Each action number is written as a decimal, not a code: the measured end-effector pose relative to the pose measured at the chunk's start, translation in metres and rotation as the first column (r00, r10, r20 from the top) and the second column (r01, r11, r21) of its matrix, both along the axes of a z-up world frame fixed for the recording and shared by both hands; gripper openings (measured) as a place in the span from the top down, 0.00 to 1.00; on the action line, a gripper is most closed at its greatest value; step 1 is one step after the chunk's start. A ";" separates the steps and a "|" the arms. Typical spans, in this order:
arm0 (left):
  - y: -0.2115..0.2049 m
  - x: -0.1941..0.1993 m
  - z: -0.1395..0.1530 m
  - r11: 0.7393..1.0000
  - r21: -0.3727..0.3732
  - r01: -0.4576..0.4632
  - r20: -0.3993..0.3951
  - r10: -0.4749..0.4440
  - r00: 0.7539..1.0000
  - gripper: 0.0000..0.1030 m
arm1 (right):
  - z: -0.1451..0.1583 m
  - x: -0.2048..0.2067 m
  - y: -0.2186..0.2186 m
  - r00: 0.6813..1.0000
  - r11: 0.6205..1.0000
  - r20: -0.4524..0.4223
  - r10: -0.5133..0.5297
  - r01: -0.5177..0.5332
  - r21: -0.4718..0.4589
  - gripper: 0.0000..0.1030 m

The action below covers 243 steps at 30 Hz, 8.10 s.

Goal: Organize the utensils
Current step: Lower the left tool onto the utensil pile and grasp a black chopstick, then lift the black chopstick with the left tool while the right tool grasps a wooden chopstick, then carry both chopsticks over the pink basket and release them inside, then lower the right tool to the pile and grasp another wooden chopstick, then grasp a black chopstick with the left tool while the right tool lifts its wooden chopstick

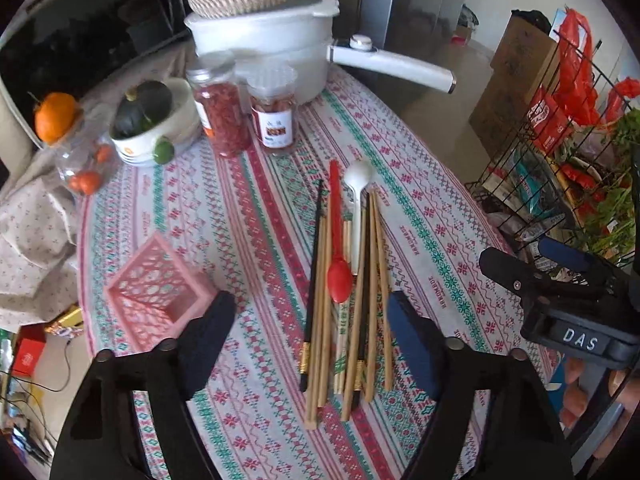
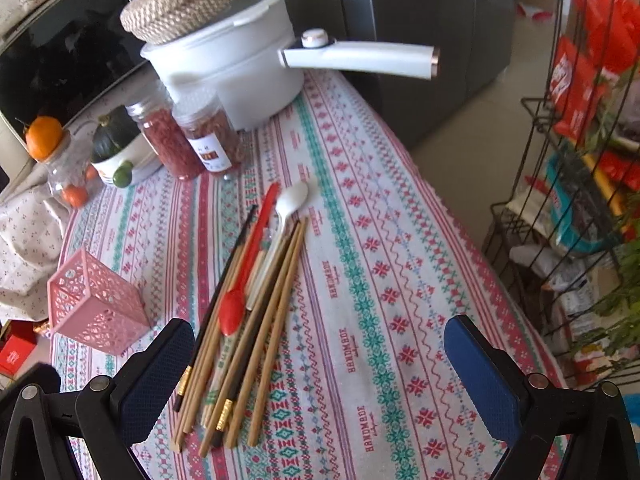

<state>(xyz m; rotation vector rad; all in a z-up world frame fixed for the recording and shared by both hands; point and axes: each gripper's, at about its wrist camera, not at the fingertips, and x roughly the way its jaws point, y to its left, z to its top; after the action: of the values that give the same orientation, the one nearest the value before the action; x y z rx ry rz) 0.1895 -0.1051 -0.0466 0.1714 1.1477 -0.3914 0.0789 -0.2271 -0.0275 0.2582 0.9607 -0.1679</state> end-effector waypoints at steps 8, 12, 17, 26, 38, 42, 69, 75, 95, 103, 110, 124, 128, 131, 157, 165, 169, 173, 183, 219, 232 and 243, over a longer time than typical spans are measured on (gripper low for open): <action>-0.020 0.064 -0.072 0.999 -0.017 -0.050 -0.187 0.046 0.981 0.73 | -0.036 0.034 -0.032 0.993 0.997 -0.114 -0.016 0.025 0.071 0.07; -0.026 0.078 -0.093 0.998 0.012 -0.060 -0.214 0.062 0.975 0.81 | -0.050 0.043 -0.032 0.989 0.995 -0.150 0.011 0.003 0.096 0.12; -0.029 0.088 -0.106 0.995 0.080 -0.063 -0.203 0.078 0.976 0.88 | -0.057 0.048 -0.035 0.985 0.996 -0.171 0.023 -0.008 0.087 0.12; -0.039 0.099 -0.123 0.993 0.113 -0.027 -0.234 0.053 0.971 0.90 | -0.060 0.052 -0.033 0.983 0.995 -0.182 0.035 -0.018 0.093 0.12; -0.037 0.093 -0.124 0.988 0.153 -0.005 -0.188 0.034 0.982 0.94 | -0.070 0.058 -0.028 0.980 0.992 -0.197 0.037 -0.012 0.124 0.12; -0.027 0.075 -0.104 0.997 0.083 0.002 -0.121 0.008 0.993 0.94 | -0.076 0.063 -0.028 0.978 0.987 -0.206 0.034 -0.001 0.158 0.13; 0.134 -0.063 0.006 0.969 -0.240 -0.054 0.114 0.083 0.990 0.95 | -0.122 0.104 0.028 0.966 0.995 -0.243 0.086 -0.069 0.075 0.76; 0.155 -0.074 0.021 0.964 -0.258 -0.062 0.164 0.107 0.981 0.95 | -0.126 0.102 0.031 0.959 0.995 -0.273 0.079 -0.060 0.079 0.89; 0.205 -0.098 0.111 0.908 -0.411 -0.079 0.461 0.282 0.841 0.95 | -0.042 0.059 0.015 0.998 0.985 -0.032 0.051 -0.045 0.167 0.95; 0.204 -0.059 0.082 0.933 -0.336 -0.127 0.440 0.274 0.855 0.95 | 0.021 0.040 0.048 0.976 0.981 0.201 0.080 -0.113 0.159 0.95; 0.197 -0.020 0.031 0.944 -0.291 -0.153 0.340 0.252 0.906 0.95 | 0.049 0.031 0.076 0.929 0.979 0.354 0.108 -0.162 0.126 0.95; 0.206 -0.018 0.023 0.926 -0.334 -0.178 0.315 0.287 0.905 0.61 | 0.068 0.032 0.130 0.820 0.955 0.553 0.151 -0.265 0.133 0.95; 0.222 -0.028 0.026 0.920 -0.339 -0.199 0.300 0.306 0.904 0.42 | 0.065 0.039 0.141 0.805 0.952 0.574 0.151 -0.276 0.136 0.95; 0.234 -0.037 0.026 0.918 -0.339 -0.207 0.288 0.310 0.906 0.35 | 0.064 0.044 0.147 0.790 0.953 0.594 0.155 -0.277 0.121 0.95; 0.264 -0.046 -0.011 0.931 -0.201 -0.305 0.179 0.341 0.923 0.14 | 0.008 0.081 0.212 0.830 0.952 0.492 0.263 -0.305 0.004 0.72; 0.246 -0.057 -0.013 0.943 -0.192 -0.271 0.172 0.304 0.937 0.01 | 0.029 0.068 0.174 0.851 0.958 0.469 0.235 -0.284 0.035 0.42; 0.234 -0.062 -0.015 0.945 -0.202 -0.258 0.157 0.292 0.944 0.00 | 0.035 0.058 0.144 0.881 0.968 0.429 0.201 -0.245 0.048 0.27; 0.219 -0.068 -0.017 0.952 -0.187 -0.242 0.153 0.271 0.950 0.00 | 0.034 0.048 0.111 0.917 0.982 0.371 0.147 -0.180 0.055 0.16; 0.179 -0.076 -0.029 0.975 -0.147 -0.167 0.119 0.186 0.975 0.00 | -0.004 0.041 0.050 0.990 0.998 0.129 0.059 -0.063 0.028 0.13; 0.149 -0.077 -0.040 0.991 -0.079 -0.104 0.114 0.112 0.987 0.00 | -0.120 0.082 0.028 0.945 0.998 -0.326 -0.018 -0.004 -0.066 0.15; 0.072 -0.077 -0.033 0.996 -0.076 0.036 0.096 -0.029 0.995 0.00 | -0.116 0.078 0.003 0.951 0.999 -0.307 0.040 -0.044 -0.007 0.94; 0.004 -0.006 -0.064 0.993 -0.107 0.058 -0.133 -0.072 0.988 0.52 | -0.087 0.046 -0.039 0.971 0.992 -0.233 0.056 -0.027 0.127 0.94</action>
<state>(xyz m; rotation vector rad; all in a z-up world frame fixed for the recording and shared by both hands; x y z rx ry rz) 0.1831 -0.1013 -0.1108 0.0929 1.2559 -0.5262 0.1245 -0.2664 -0.1150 0.3361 1.2142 -0.1024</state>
